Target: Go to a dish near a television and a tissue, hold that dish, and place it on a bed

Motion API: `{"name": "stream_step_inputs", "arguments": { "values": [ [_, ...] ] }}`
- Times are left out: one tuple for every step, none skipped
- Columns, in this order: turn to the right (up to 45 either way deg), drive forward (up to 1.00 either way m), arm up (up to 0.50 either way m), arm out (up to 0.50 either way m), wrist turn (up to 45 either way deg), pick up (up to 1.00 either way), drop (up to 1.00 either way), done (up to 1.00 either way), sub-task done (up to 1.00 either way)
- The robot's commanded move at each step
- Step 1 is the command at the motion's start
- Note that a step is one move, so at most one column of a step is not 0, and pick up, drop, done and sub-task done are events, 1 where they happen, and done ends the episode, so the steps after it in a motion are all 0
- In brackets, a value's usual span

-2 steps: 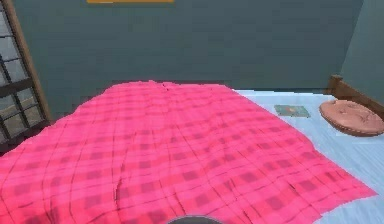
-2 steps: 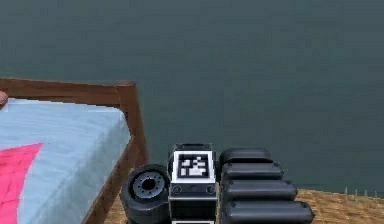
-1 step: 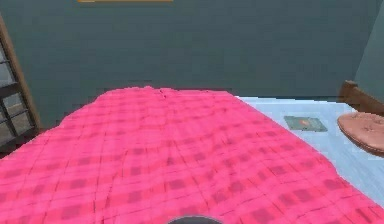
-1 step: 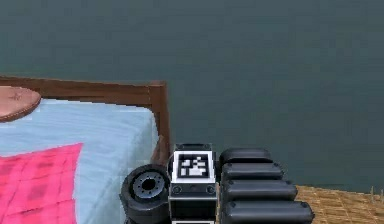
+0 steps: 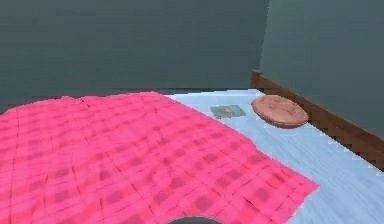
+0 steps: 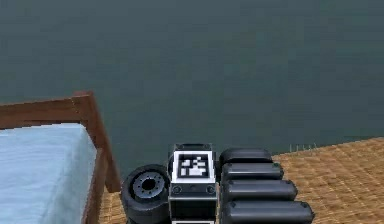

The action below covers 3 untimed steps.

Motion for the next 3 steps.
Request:
{"name": "stream_step_inputs", "arguments": {
  "values": [
    [-24.0, 0.0, 0.0, 0.0, 0.0, 0.0, 0.0, 0.0, 0.0],
    [27.0, 0.0, 0.0, 0.0, 0.0, 0.0, 0.0, 0.0, 0.0],
    [-21.0, 0.0, 0.0, 0.0, 0.0, 0.0, 0.0, 0.0, 0.0]
  ]
}}
